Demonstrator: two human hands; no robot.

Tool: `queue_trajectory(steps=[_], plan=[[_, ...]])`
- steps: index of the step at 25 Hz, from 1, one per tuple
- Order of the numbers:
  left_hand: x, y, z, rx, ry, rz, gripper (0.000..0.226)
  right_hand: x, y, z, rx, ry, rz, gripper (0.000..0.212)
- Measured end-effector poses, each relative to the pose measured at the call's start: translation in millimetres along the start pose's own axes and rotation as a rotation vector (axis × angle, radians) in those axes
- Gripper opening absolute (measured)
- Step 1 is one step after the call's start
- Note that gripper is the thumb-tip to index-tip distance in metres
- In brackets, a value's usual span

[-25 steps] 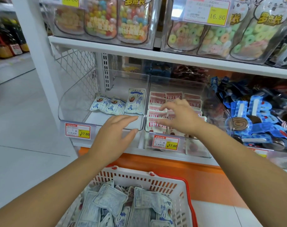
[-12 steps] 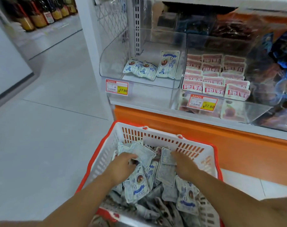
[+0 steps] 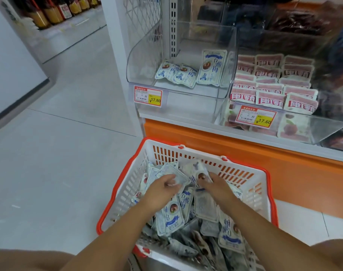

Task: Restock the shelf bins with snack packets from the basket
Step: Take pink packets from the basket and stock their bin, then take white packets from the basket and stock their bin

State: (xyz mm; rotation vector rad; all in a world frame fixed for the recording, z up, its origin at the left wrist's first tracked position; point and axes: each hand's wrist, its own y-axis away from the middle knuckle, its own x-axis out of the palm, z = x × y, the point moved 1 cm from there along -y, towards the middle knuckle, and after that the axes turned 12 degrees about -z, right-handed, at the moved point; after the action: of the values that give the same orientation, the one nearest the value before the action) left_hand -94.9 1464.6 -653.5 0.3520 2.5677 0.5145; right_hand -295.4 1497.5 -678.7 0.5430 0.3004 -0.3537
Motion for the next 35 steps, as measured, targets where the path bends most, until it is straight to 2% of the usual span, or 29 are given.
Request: queue_trajectory(steps=[2,4,7,11,14,16,18,20,22,24,27,29,30,32,34,35], plan=[[5,2,-10,-0.127,0.314,0.032,0.055,-1,12,14,0.143,-0.408,0.178,0.035],[5,3,-20,-0.179,0.518,0.111,0.045,-4,23,25,0.158,-0.552,0.284,0.04],[-1,7,-36,-0.177,0.64,0.153,0.027,-8,34,37,0.115,-0.527,0.294,0.041],[-7,14,-48,-0.126,0.631,0.138,0.025,-13,44,47,0.065,-0.503,0.271,0.041],[-17,15,-56,-0.106,0.602,0.062,0.025,-14,50,59,0.009,-0.433,0.287,0.036],[-23,14,-59,-0.108,0.628,0.022,0.028,-15,52,63,0.032,-0.512,0.265,0.038],[-25,16,-62,-0.165,0.809,-0.003,0.036,-11,58,66,0.063,-0.678,0.267,0.042],[-28,22,-69,-0.185,0.913,0.016,0.039,-7,68,75,0.038,-0.722,0.229,0.042],[-39,30,-85,-0.102,0.811,0.036,0.034,-9,78,96,-0.085,-0.589,0.096,0.032],[-66,34,-111,0.056,0.628,0.021,0.036,-21,86,128,-0.229,-0.423,-0.004,0.015],[-113,37,-157,0.281,0.37,0.066,0.044,-41,97,191,-0.45,-0.13,0.031,0.005],[-135,32,-183,0.394,0.181,0.07,0.03,-48,100,234,-0.573,0.098,0.041,0.008],[-145,27,-194,0.434,0.138,0.032,0.023,-48,97,257,-0.592,0.145,0.06,0.009],[-164,14,-206,0.45,0.204,-0.102,0.017,-47,71,295,-0.527,0.005,0.092,0.019],[-181,-1,-210,0.422,0.305,-0.206,0.016,-43,19,324,-0.382,-0.14,-0.028,0.023],[-189,-9,-209,0.407,0.323,-0.229,0.015,-38,-10,335,-0.31,-0.137,-0.106,0.019]])
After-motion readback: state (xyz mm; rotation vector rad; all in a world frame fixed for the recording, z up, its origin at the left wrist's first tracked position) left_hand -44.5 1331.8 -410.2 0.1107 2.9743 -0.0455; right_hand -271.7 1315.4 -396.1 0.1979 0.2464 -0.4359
